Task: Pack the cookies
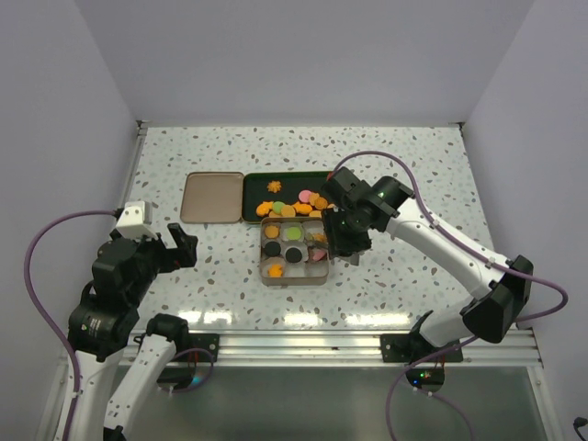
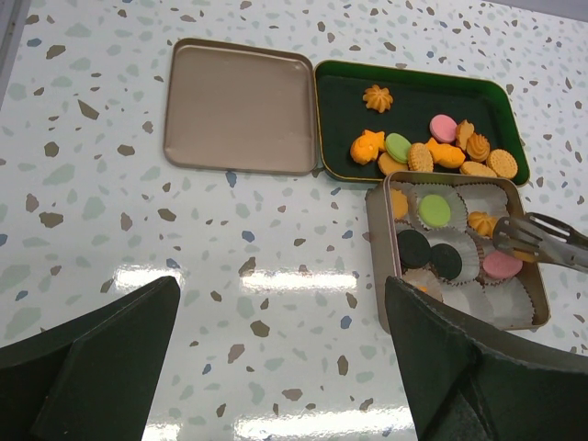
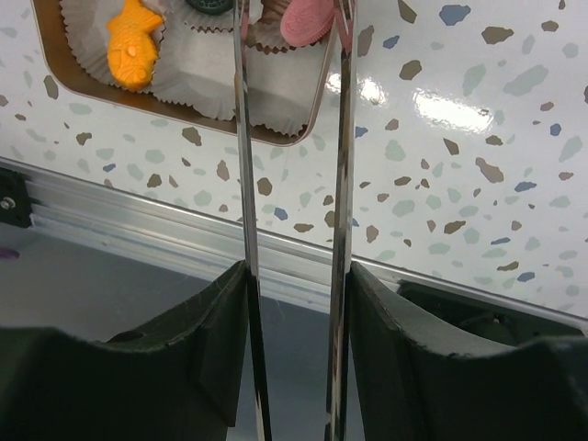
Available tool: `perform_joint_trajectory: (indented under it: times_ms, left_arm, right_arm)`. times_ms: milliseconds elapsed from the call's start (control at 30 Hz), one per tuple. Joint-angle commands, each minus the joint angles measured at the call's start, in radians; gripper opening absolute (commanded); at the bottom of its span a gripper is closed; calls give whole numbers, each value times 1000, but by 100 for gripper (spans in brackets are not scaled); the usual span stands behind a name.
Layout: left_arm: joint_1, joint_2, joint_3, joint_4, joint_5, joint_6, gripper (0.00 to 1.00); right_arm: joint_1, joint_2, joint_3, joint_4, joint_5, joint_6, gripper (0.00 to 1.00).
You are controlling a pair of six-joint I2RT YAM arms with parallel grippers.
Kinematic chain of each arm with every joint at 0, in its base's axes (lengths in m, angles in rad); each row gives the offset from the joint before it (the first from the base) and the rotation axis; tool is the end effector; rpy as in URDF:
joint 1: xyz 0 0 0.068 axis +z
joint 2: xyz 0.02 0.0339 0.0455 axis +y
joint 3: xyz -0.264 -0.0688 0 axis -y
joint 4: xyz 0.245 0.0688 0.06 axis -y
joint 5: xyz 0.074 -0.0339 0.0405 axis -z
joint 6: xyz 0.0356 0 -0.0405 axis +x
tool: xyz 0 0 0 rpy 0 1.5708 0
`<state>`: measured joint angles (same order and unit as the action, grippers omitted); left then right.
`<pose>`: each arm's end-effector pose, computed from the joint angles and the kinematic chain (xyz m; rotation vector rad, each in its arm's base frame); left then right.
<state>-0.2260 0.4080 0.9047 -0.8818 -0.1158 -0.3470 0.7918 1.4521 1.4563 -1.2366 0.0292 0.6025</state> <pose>0.0651 -0.0107 0.3467 -0.1950 1.9528 -0.2643 0.1903 0.1913 0.3333 -0.2623 2.8382 0.2807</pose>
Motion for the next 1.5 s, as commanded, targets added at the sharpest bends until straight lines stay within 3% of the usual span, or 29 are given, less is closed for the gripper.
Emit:
perform_joint_trajectory:
  times_ms: [0,433,733,1067,1467]
  left_arm:
    - [-7,2,3,43,-1,20,99]
    - [-7,2,0,43,-1,19,99]
    - [-7,2,2,43,-4,19,99]
    - [-7,14,2,44,-1,20,99]
    - [-7,28,0,46,2,22,99]
  right_arm:
    - [3,-2,19,-3,38,-10,48]
    - [1,105,335,-98,135,-56,49]
    - [-37,306,492,-106,213,-101,49]
    - [-111,540,714,-122,196,-145,49]
    - [-158,656,770,-127,175,-165,49]
